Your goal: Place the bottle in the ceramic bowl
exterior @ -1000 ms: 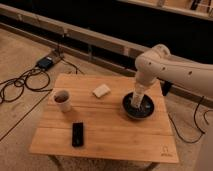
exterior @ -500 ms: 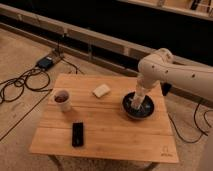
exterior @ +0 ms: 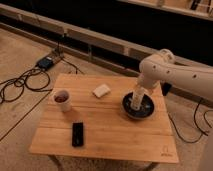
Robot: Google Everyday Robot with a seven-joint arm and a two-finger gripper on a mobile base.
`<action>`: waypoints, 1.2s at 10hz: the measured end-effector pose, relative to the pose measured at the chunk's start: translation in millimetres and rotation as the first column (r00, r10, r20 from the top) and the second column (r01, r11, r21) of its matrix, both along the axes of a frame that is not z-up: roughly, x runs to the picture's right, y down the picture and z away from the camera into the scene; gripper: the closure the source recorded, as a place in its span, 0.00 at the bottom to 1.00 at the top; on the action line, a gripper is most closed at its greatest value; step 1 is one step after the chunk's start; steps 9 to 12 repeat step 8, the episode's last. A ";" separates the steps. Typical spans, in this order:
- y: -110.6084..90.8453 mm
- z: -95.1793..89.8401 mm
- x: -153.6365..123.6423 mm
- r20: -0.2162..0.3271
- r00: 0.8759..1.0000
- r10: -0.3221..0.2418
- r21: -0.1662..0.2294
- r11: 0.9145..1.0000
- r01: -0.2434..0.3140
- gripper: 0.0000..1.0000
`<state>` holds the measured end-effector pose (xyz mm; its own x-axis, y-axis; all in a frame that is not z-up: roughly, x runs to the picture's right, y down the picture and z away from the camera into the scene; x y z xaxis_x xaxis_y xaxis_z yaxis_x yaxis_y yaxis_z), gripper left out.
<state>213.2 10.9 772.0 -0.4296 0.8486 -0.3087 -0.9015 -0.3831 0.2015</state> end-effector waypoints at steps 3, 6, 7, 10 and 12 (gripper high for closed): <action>-4.8 -2.9 0.7 -0.002 1.000 -0.007 0.010 1.000 0.007 0.27; -8.9 -6.6 0.1 -0.004 1.000 -0.015 0.018 1.000 0.015 0.27; -8.9 -6.6 0.0 -0.003 1.000 -0.015 0.018 1.000 0.015 0.27; -8.7 -6.5 -0.1 -0.003 1.000 -0.015 0.018 1.000 0.015 0.27; -8.7 -6.5 -0.1 -0.003 1.000 -0.015 0.018 1.000 0.015 0.27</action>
